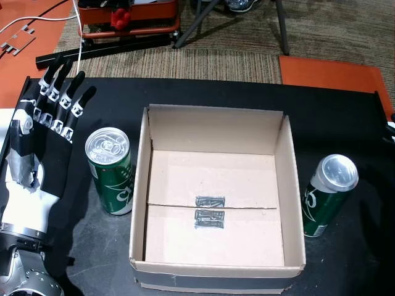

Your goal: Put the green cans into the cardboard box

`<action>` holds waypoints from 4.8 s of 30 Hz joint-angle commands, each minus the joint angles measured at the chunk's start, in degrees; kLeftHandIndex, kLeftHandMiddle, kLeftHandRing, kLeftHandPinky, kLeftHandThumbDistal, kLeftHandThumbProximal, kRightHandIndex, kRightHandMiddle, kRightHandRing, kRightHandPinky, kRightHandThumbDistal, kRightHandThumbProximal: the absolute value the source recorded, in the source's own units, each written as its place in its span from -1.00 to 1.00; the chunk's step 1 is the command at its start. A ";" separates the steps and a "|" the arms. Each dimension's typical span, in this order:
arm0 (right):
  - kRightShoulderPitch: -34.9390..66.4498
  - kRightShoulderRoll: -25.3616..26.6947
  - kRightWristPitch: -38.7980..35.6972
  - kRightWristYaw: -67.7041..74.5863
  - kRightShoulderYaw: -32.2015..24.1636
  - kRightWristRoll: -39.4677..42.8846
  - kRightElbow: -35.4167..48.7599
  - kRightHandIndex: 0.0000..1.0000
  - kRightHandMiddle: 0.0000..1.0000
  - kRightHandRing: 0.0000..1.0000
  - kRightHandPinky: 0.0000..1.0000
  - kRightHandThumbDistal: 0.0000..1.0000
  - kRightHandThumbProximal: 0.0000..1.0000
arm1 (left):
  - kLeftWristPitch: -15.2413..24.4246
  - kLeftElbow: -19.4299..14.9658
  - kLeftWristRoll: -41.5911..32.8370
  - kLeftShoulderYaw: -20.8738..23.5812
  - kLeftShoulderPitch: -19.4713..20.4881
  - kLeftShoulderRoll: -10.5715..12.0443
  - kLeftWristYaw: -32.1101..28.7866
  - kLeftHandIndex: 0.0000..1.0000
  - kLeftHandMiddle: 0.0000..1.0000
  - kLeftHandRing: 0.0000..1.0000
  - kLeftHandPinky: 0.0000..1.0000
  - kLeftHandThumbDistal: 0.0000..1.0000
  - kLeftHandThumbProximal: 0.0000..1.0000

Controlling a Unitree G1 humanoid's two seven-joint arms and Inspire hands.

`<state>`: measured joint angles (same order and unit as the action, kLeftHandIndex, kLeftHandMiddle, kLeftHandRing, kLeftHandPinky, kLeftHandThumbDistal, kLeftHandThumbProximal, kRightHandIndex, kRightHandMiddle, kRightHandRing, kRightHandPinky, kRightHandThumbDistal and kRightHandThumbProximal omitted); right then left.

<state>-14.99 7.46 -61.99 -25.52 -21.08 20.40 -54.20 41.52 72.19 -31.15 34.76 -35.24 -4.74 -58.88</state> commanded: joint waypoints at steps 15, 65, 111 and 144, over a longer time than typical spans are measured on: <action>1.47 2.05 0.78 4.26 1.24 -5.36 0.17 0.43 0.49 0.54 0.66 1.00 0.57 | -0.10 -0.71 -0.07 0.05 0.07 -0.12 0.07 0.82 0.91 0.98 0.92 -0.05 1.00; 2.14 10.11 9.36 -5.40 9.32 -8.42 2.84 0.74 0.86 0.91 1.00 1.00 0.20 | -3.38 -0.09 -0.40 1.52 -0.84 -1.75 -2.44 0.95 1.00 1.00 1.00 -0.09 1.00; -5.86 10.17 11.90 -6.80 8.15 -11.27 -15.99 0.75 0.82 0.85 0.99 1.00 0.15 | -2.82 -0.29 -0.48 1.83 -0.85 -1.62 -1.87 0.96 0.99 1.00 1.00 0.10 1.00; -5.95 10.40 14.56 -7.60 6.47 -11.15 -16.48 0.79 0.83 0.82 0.98 1.00 0.18 | -2.71 0.01 -0.04 1.45 -0.97 -1.50 -2.30 0.97 1.00 1.00 1.00 -0.01 1.00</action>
<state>-20.43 17.51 -47.97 -32.87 -14.39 9.41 -70.32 38.55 72.22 -31.35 36.42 -36.09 -6.18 -60.86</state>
